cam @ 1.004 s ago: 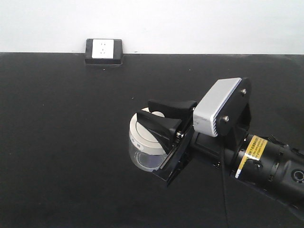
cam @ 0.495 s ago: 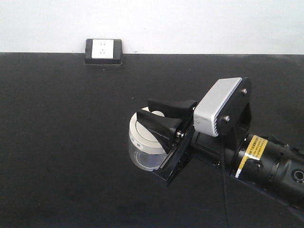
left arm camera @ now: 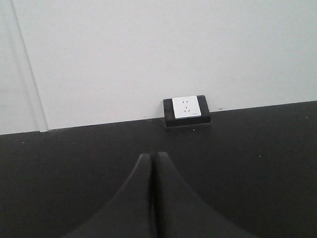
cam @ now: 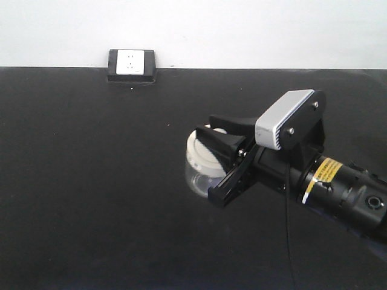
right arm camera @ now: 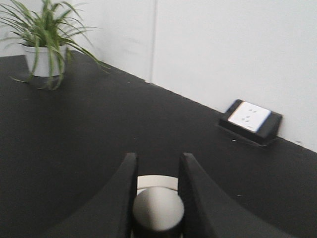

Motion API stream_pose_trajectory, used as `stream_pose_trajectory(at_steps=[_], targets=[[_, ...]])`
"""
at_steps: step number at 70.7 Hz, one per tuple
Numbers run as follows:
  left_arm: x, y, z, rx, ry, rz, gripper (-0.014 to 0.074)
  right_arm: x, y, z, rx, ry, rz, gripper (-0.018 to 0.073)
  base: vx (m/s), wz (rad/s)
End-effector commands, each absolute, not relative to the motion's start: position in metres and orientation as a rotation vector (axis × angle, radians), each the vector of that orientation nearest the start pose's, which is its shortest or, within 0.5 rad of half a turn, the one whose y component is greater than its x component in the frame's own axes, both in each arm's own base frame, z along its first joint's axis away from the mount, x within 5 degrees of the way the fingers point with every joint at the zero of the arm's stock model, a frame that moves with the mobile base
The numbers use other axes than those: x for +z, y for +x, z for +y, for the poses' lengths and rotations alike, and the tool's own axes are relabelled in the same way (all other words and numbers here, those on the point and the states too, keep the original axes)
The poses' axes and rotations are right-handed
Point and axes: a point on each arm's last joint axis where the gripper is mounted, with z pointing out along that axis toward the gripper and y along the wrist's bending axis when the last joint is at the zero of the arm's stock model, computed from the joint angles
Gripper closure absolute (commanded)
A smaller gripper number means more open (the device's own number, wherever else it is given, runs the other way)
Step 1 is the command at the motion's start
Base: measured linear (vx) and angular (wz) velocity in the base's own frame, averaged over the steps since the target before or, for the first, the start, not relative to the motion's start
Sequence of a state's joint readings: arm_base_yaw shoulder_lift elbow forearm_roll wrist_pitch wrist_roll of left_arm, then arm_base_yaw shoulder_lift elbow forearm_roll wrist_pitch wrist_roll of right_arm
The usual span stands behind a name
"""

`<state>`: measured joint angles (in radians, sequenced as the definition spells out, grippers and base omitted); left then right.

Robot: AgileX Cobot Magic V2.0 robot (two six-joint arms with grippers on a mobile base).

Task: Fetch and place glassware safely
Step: 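Lower the jar onto the black bench top with the right gripper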

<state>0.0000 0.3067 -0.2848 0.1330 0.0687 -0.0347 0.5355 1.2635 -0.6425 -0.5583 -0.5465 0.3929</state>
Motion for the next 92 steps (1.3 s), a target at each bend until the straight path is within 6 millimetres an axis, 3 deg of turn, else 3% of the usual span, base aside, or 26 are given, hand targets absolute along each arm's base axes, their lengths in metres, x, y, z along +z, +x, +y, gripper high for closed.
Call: stream_pose_trajectory(at_steps=[1,23,56,71,92], targets=[[0.297,0.082,0.0,0.063,0.066,1.486,0.0603,0.311,0.225,0.15,0.604,-0.67,1.319,0.056,0.0,0.0],[0.297,0.082,0.0,0.063,0.066,1.486,0.0603,0.276,0.273,0.136,0.644,-0.728,1.277,0.056,0.0,0.0],[0.297,0.082,0.0,0.063,0.066,1.486,0.0603,0.22,0.348,0.155,0.702,-0.786,1.314,0.056,0.0,0.0],[0.297,0.082,0.0,0.063,0.066,1.486,0.0603,0.198,0.365,0.16,0.73,-0.785,1.316,0.056,0.0,0.0],[0.297,0.082,0.0,0.063,0.066,1.486,0.0603,0.175,0.372,0.162,0.702,-0.806,1.339,0.056,0.0,0.0]])
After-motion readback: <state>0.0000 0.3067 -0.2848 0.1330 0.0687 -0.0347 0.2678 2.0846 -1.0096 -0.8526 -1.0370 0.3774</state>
